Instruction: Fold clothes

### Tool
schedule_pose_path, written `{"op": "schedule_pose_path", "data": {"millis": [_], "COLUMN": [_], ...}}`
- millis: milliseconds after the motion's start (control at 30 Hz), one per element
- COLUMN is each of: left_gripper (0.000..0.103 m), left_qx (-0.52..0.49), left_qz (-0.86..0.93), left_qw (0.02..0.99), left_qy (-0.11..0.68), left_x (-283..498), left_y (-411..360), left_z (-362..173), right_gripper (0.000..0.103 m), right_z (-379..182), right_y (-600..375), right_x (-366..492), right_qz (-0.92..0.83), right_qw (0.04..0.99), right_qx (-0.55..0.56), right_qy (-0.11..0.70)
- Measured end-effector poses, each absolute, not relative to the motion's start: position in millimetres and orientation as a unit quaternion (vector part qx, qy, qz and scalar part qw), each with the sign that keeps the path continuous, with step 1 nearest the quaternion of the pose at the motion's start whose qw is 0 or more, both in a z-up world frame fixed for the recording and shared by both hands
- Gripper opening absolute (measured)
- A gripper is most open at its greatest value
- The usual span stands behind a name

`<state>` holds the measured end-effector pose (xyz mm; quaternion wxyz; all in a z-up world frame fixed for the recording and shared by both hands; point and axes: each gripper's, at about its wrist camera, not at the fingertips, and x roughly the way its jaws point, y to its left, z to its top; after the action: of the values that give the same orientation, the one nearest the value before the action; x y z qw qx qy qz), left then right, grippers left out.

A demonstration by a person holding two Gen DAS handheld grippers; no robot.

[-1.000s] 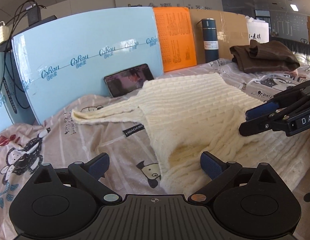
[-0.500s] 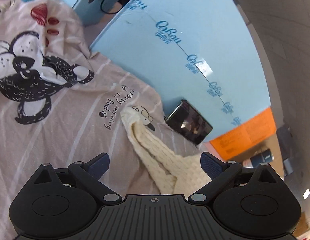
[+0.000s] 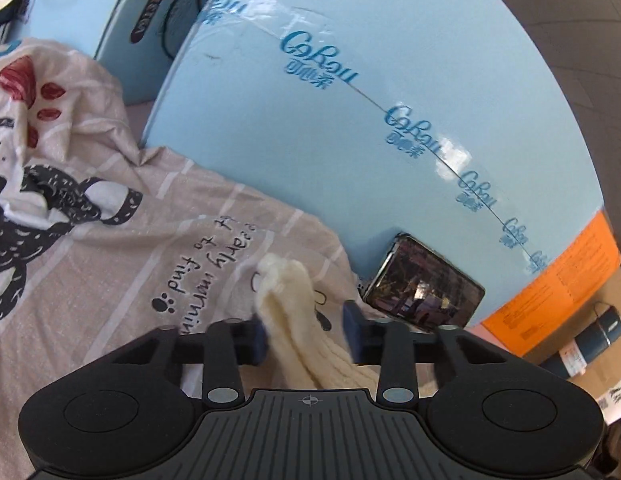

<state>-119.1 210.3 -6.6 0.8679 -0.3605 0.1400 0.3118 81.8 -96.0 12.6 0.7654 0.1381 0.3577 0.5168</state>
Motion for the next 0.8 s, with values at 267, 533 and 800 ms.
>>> {"op": "schedule_pose_path", "data": {"millis": [267, 533, 800], "left_gripper": [0.018, 0.019, 0.090], "left_qx": [-0.251, -0.087, -0.010], "left_qz": [0.179, 0.091, 0.038], "left_qw": [0.943, 0.973, 0.978], "left_qy": [0.123, 0.192, 0.207], "left_x": [-107.6, -79.0, -74.9], "left_y": [159.1, 99.5, 73.3], "left_z": [21.8, 27.6, 29.7], "right_gripper": [0.077, 0.077, 0.077], "right_z": [10.0, 14.0, 12.8], "right_y": [-101.9, -113.4, -117.0], "right_x": [84.8, 86.0, 87.6], "right_qz": [0.514, 0.514, 0.513], "right_qw": [0.769, 0.772, 0.771], "right_qx": [0.161, 0.203, 0.216], "right_qy": [0.345, 0.315, 0.309]}}
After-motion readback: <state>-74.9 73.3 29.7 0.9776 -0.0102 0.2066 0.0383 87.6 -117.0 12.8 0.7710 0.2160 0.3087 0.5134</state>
